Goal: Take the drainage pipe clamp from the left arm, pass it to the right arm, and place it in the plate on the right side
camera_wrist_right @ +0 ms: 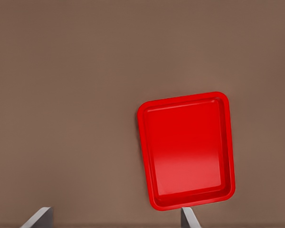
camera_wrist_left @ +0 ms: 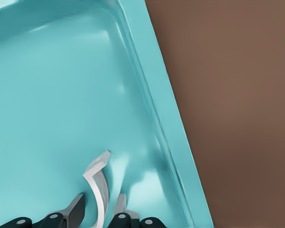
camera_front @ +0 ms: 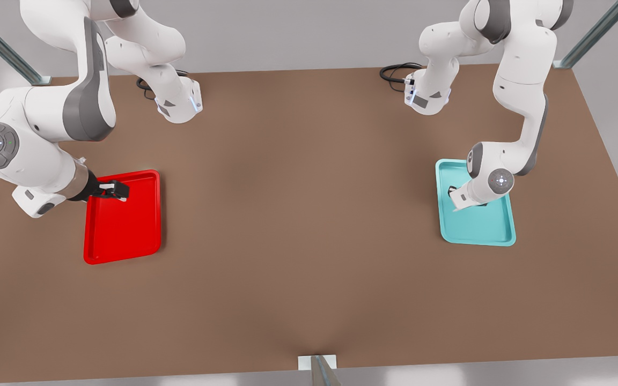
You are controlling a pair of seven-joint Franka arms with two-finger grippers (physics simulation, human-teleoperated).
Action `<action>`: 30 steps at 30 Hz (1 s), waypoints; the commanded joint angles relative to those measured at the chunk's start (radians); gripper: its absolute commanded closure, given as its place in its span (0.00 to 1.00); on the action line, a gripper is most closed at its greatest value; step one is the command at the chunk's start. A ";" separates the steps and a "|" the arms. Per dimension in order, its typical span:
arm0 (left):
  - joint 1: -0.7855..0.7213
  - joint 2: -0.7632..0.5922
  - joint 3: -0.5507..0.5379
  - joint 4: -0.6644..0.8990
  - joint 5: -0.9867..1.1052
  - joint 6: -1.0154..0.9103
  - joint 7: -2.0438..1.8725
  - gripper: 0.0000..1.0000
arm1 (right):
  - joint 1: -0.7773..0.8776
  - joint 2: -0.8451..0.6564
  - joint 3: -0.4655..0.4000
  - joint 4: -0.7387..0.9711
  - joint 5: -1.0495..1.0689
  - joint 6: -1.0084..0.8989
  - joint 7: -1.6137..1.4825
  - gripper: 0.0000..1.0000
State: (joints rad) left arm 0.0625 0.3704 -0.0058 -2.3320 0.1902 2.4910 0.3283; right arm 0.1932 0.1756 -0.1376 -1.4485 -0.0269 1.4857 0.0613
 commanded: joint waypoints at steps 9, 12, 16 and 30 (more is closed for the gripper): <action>0.000 -0.004 0.000 0.002 -0.012 -0.008 0.038 0.79 | 0.002 -0.001 0.000 0.000 0.001 -0.001 0.005 0.00; 0.007 -0.008 0.000 0.003 -0.012 -0.008 0.038 0.79 | 0.002 0.001 0.001 0.000 0.001 -0.001 0.005 0.00; 0.008 -0.008 0.000 0.003 -0.012 -0.008 0.038 0.79 | 0.002 0.001 0.001 0.000 -0.001 -0.001 0.005 0.00; -0.254 0.240 -0.270 0.918 -0.176 -0.696 -1.426 0.79 | 0.258 0.225 0.007 0.089 0.163 0.289 0.055 0.00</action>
State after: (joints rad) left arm -0.1798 0.5795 -0.2582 -1.4577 0.0497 1.9529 -0.0811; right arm 0.4363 0.3867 -0.1308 -1.3571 0.0883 1.6232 0.0679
